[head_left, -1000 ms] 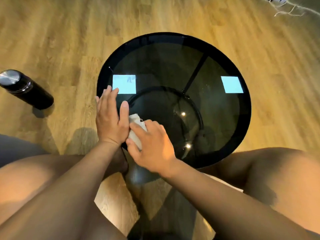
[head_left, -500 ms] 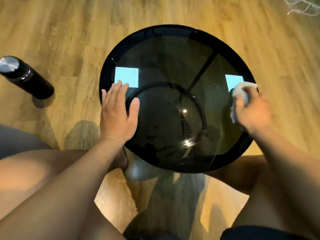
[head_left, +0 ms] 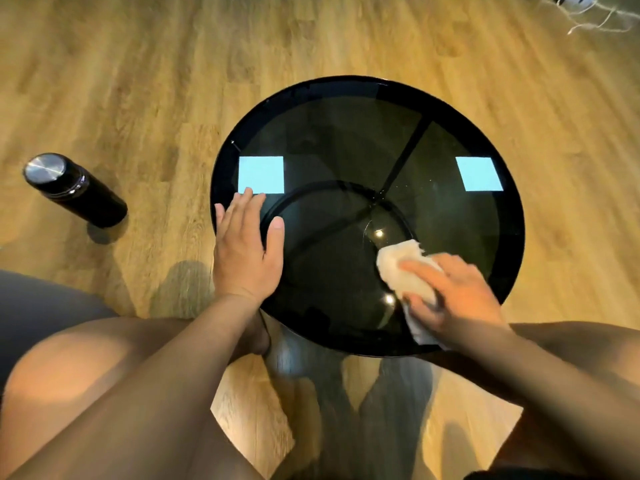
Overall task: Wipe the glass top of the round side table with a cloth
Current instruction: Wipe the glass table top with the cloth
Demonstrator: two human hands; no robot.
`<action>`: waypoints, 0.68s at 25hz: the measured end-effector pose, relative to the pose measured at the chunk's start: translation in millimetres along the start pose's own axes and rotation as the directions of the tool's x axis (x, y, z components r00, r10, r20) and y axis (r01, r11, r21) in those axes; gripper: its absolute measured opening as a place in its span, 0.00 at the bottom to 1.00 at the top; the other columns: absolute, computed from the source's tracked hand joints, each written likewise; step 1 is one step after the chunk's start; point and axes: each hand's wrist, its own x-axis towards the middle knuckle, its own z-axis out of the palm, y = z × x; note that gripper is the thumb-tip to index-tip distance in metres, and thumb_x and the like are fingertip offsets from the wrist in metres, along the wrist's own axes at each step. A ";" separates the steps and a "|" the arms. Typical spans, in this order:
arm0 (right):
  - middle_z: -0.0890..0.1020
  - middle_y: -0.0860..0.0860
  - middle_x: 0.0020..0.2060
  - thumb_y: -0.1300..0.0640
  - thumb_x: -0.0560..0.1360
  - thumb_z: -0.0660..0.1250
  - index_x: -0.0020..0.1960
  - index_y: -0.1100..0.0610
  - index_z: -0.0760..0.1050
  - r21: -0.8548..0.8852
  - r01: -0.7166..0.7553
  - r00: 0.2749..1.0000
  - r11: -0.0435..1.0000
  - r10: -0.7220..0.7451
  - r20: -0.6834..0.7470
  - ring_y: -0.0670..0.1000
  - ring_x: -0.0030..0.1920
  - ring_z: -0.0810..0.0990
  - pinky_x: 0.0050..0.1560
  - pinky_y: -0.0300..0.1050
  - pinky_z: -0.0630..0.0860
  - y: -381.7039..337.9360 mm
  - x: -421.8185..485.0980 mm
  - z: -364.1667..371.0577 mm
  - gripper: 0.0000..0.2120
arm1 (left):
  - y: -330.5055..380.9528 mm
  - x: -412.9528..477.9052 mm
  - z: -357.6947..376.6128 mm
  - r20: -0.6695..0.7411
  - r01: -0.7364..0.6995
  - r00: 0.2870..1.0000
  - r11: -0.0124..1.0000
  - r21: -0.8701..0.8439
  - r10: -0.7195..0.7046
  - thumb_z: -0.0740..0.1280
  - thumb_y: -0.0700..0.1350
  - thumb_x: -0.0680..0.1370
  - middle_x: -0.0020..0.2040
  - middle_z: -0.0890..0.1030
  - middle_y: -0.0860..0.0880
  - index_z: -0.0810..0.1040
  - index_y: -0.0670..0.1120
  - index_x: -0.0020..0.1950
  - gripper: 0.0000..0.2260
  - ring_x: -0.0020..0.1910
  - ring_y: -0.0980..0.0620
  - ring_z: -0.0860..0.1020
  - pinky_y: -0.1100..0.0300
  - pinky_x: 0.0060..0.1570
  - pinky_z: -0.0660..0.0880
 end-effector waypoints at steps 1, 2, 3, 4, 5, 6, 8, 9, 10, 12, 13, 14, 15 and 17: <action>0.80 0.58 0.52 0.42 0.71 0.59 0.65 0.45 0.70 -0.080 -0.128 0.992 0.989 0.127 -0.010 0.65 0.52 0.79 0.51 0.57 0.76 40.4 5.2 -9.1 0.23 | 0.0 -0.1 0.2 0.004 -0.002 1.000 1.000 0.006 0.002 0.49 0.57 0.80 0.76 0.67 0.45 0.67 0.45 0.74 0.27 0.77 0.48 0.60 0.56 0.77 0.43; 0.79 0.60 0.54 0.41 0.73 0.59 0.67 0.46 0.70 -0.111 -0.283 0.959 0.953 0.281 -0.034 0.66 0.54 0.79 0.54 0.58 0.75 75.5 13.6 -18.6 0.23 | 0.3 -0.1 0.3 0.007 -0.009 1.000 1.000 0.006 0.009 0.50 0.57 0.80 0.76 0.67 0.45 0.68 0.45 0.73 0.26 0.77 0.48 0.61 0.55 0.77 0.43; 0.79 0.63 0.56 0.41 0.74 0.58 0.68 0.47 0.68 -0.098 -0.445 0.896 0.890 0.441 -0.058 0.67 0.54 0.78 0.55 0.59 0.76 99.8 24.7 -25.7 0.24 | 0.5 0.1 0.2 0.007 -0.015 1.000 1.000 0.004 0.015 0.51 0.56 0.81 0.75 0.68 0.45 0.68 0.44 0.73 0.25 0.77 0.47 0.62 0.54 0.77 0.44; 0.78 0.65 0.57 0.42 0.75 0.58 0.69 0.48 0.67 -0.057 -0.551 0.833 0.833 0.545 -0.094 0.68 0.54 0.78 0.56 0.60 0.76 107.0 37.8 -28.3 0.24 | 0.0 0.3 -0.1 0.004 -0.014 1.000 1.000 0.002 0.014 0.51 0.55 0.81 0.75 0.68 0.44 0.68 0.44 0.73 0.25 0.77 0.47 0.62 0.54 0.77 0.44; 0.78 0.66 0.56 0.43 0.75 0.58 0.68 0.49 0.68 -0.011 -0.611 0.787 0.792 0.605 -0.118 0.69 0.53 0.78 0.56 0.59 0.76 96.7 49.2 -26.7 0.23 | -0.4 0.8 -0.1 0.002 -0.012 1.000 1.000 0.000 0.012 0.51 0.55 0.81 0.75 0.68 0.44 0.68 0.44 0.73 0.25 0.77 0.47 0.62 0.54 0.77 0.44; 0.78 0.66 0.55 0.44 0.76 0.59 0.68 0.50 0.69 0.007 -0.617 0.778 0.787 0.612 -0.143 0.69 0.52 0.78 0.54 0.57 0.76 71.9 56.3 -21.7 0.22 | -0.4 1.6 0.3 0.004 -0.012 1.000 1.000 0.000 0.012 0.51 0.56 0.81 0.75 0.68 0.44 0.69 0.44 0.73 0.25 0.77 0.47 0.62 0.54 0.77 0.44; 0.79 0.61 0.49 0.44 0.74 0.61 0.64 0.51 0.73 -0.013 -0.497 0.859 0.868 0.490 -0.146 0.65 0.49 0.79 0.47 0.52 0.74 -2.3 56.1 5.7 0.21 | 0.5 1.8 0.8 0.007 -0.014 1.000 1.000 -0.007 0.014 0.49 0.57 0.80 0.75 0.68 0.44 0.69 0.44 0.73 0.26 0.76 0.47 0.62 0.53 0.78 0.45; 0.80 0.58 0.47 0.43 0.73 0.62 0.63 0.50 0.75 -0.006 -0.376 0.917 0.926 0.372 -0.148 0.62 0.47 0.80 0.45 0.49 0.75 -48.8 51.6 19.2 0.21 | 0.7 1.2 0.5 0.004 -0.015 1.000 1.000 -0.017 0.015 0.49 0.57 0.80 0.75 0.69 0.44 0.69 0.44 0.72 0.27 0.76 0.47 0.62 0.53 0.78 0.45; 0.80 0.55 0.45 0.42 0.71 0.62 0.61 0.50 0.76 0.004 -0.250 0.961 0.968 0.249 -0.120 0.58 0.45 0.80 0.44 0.47 0.75 -93.4 43.2 29.2 0.22 | 0.2 0.8 0.2 -0.003 -0.017 1.000 0.999 -0.034 0.017 0.48 0.56 0.80 0.74 0.69 0.43 0.69 0.43 0.72 0.27 0.76 0.46 0.63 0.52 0.78 0.46; 0.80 0.53 0.45 0.42 0.70 0.63 0.62 0.50 0.76 0.125 -0.024 0.999 0.992 0.020 0.034 0.54 0.44 0.78 0.46 0.48 0.77 -143.9 25.5 36.1 0.23 | -1.5 -0.3 -1.3 -0.015 -0.017 1.000 0.998 -0.055 0.016 0.48 0.56 0.79 0.74 0.70 0.43 0.70 0.42 0.72 0.27 0.76 0.46 0.63 0.52 0.78 0.47; 0.79 0.53 0.46 0.42 0.70 0.63 0.63 0.49 0.75 0.205 0.050 0.994 0.978 -0.069 0.088 0.55 0.44 0.78 0.46 0.50 0.77 -140.7 18.6 34.6 0.23 | -1.2 -0.9 -1.0 -0.015 -0.017 1.000 0.998 -0.056 0.016 0.48 0.56 0.79 0.74 0.70 0.42 0.70 0.42 0.71 0.28 0.76 0.46 0.63 0.52 0.78 0.47; 0.80 0.53 0.46 0.43 0.69 0.64 0.63 0.48 0.75 0.224 0.111 0.987 0.968 -0.133 0.088 0.56 0.44 0.79 0.46 0.51 0.76 -122.6 12.1 28.3 0.23 | -1.4 -0.8 -0.2 -0.014 -0.017 1.000 0.999 -0.052 0.016 0.48 0.55 0.80 0.74 0.70 0.42 0.70 0.42 0.71 0.27 0.76 0.46 0.63 0.52 0.78 0.47; 0.81 0.54 0.46 0.44 0.68 0.65 0.62 0.47 0.75 0.181 0.165 0.982 0.970 -0.178 0.056 0.58 0.43 0.80 0.45 0.53 0.76 -93.0 5.8 22.0 0.23 | -1.3 0.0 0.6 -0.012 -0.015 1.000 0.999 -0.045 0.015 0.48 0.55 0.80 0.74 0.70 0.42 0.70 0.42 0.71 0.27 0.76 0.46 0.63 0.52 0.78 0.47; 0.81 0.56 0.46 0.46 0.68 0.66 0.62 0.46 0.72 -0.004 0.126 0.992 0.992 -0.126 0.024 0.62 0.44 0.81 0.46 0.57 0.77 -19.8 2.0 1.9 0.23 | -2.1 0.6 1.2 -0.013 -0.002 1.000 0.999 -0.040 0.002 0.48 0.55 0.80 0.74 0.70 0.43 0.69 0.42 0.72 0.27 0.76 0.46 0.63 0.52 0.78 0.47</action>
